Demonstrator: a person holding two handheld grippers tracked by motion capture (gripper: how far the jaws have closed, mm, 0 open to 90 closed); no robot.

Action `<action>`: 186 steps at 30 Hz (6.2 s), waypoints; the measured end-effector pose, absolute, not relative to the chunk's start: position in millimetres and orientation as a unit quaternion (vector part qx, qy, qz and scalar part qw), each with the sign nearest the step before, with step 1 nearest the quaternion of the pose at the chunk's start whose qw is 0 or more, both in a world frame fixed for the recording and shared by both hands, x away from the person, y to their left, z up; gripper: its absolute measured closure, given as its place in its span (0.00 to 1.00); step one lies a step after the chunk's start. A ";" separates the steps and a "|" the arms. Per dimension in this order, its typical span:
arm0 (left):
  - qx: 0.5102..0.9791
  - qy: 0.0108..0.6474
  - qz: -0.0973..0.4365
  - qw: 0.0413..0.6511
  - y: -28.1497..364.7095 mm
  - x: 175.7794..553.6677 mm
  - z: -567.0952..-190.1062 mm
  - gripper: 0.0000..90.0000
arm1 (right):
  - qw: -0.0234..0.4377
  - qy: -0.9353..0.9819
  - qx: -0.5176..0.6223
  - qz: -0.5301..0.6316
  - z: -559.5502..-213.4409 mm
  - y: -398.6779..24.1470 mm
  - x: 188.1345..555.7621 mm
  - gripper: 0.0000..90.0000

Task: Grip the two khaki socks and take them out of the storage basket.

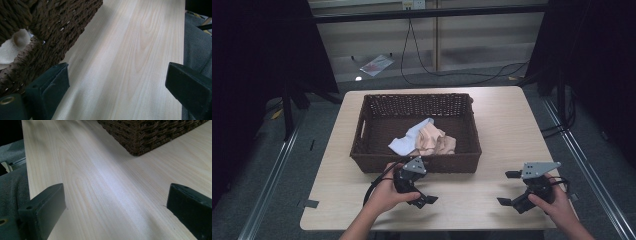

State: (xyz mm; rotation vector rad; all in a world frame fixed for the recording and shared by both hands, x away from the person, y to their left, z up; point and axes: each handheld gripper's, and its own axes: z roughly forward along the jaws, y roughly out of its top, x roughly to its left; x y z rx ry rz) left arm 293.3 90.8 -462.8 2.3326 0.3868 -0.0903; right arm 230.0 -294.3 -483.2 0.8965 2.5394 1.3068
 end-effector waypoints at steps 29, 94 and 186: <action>0.929 0.146 -0.068 0.333 85.2 305.3 -447.2 0.10 | 0.063 0.846 0.286 0.445 -481.3 -295.4 225.5 0.01; 0.919 0.212 -0.085 0.322 80.8 374.9 -357.1 0.10 | 0.058 0.849 0.271 0.449 -479.1 -293.0 223.5 0.01; 0.904 0.339 -0.060 0.252 76.9 447.7 -394.9 1.00 | 0.058 0.847 0.268 0.454 -478.3 -293.9 223.3 0.01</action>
